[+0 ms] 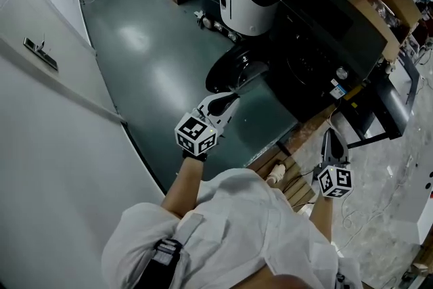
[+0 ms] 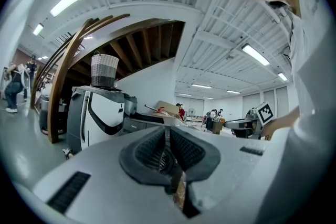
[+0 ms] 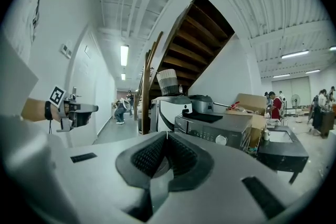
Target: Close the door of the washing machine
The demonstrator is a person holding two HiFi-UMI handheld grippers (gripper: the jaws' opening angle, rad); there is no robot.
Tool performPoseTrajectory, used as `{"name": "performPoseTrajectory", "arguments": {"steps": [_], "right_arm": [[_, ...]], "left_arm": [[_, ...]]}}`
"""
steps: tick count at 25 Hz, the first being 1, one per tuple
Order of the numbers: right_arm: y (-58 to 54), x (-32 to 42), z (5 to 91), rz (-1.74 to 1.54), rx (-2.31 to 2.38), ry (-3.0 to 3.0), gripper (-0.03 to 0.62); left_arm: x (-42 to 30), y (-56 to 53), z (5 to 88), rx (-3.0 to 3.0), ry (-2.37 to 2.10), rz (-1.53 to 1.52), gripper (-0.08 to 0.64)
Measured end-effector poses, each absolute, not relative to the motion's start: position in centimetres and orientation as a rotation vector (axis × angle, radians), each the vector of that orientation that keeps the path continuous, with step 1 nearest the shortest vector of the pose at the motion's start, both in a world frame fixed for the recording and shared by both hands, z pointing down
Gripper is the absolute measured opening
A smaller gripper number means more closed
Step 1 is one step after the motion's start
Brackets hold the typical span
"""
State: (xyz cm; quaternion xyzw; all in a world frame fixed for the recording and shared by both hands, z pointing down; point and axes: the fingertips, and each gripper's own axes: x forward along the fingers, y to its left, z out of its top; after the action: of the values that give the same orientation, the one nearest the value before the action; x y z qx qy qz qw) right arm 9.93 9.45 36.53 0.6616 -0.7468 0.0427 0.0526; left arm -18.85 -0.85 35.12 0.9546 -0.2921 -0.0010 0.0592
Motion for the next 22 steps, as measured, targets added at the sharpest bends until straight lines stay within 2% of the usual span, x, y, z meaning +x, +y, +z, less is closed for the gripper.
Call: {"name": "performPoseTrajectory", "arguments": {"steps": [22], "right_arm": [[8.4,8.8,36.8,0.143,1.978,-2.295,0.029]], "left_arm": [[-19.5,-0.6,35.4,2.891,-0.872,-0.021,0.035]]}}
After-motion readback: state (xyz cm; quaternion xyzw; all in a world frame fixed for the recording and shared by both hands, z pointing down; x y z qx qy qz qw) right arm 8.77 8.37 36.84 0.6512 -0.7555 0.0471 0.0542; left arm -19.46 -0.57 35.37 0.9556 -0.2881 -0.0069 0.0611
